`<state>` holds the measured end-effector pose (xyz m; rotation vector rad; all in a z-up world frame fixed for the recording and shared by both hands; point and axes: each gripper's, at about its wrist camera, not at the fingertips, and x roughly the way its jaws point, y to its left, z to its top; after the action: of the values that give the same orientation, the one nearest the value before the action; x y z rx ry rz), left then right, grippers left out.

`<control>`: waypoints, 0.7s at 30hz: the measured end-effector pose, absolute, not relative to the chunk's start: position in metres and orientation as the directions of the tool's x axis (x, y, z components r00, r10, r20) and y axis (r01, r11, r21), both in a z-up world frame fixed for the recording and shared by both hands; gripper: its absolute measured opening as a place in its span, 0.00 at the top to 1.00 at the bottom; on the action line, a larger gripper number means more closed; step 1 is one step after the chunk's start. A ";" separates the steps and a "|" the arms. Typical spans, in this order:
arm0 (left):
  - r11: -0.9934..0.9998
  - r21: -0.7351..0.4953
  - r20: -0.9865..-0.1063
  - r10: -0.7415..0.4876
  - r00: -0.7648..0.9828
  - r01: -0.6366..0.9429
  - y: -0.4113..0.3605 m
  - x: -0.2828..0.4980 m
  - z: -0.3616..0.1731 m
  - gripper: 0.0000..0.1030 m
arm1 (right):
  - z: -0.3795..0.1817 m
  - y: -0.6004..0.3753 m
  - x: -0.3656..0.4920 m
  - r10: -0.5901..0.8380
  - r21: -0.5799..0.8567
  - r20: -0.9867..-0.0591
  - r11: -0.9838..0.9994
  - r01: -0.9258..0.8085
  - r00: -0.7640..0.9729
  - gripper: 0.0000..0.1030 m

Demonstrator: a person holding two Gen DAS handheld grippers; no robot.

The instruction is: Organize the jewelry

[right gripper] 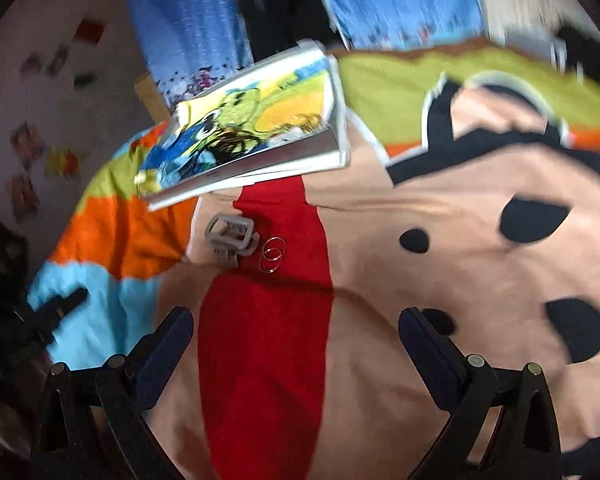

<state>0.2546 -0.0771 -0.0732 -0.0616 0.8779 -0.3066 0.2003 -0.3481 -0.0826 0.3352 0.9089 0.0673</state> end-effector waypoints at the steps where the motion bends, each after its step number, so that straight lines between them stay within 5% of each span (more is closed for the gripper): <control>1: 0.949 -0.189 -0.748 -0.306 0.589 0.252 -0.079 0.259 -0.074 0.02 | -0.087 -0.358 0.210 0.216 0.346 -0.764 0.932 0.103 0.608 0.00; 7: 0.919 -0.235 -0.766 -0.376 0.522 0.316 -0.101 0.300 -0.090 0.02 | -0.097 -0.376 0.248 0.202 0.305 -0.768 0.950 0.070 0.607 0.00; 11: 0.903 -0.280 -0.764 -0.415 0.494 0.327 -0.107 0.324 -0.103 0.02 | -0.104 -0.365 0.269 0.144 0.153 -0.773 0.987 -0.039 0.618 0.04; 16: 0.875 -0.337 -0.754 -0.472 0.457 0.348 -0.112 0.352 -0.114 0.04 | -0.124 -0.350 0.287 0.182 0.125 -0.796 0.983 -0.137 0.577 0.33; 21: 0.846 -0.360 -0.760 -0.510 0.402 0.393 -0.123 0.368 -0.125 0.25 | -0.139 -0.331 0.295 0.225 0.125 -0.816 0.968 -0.218 0.533 0.49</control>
<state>0.3677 -0.1226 -0.1252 -0.1304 1.0062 -0.5730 0.2948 -0.3311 -0.1387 0.0087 0.9740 0.2642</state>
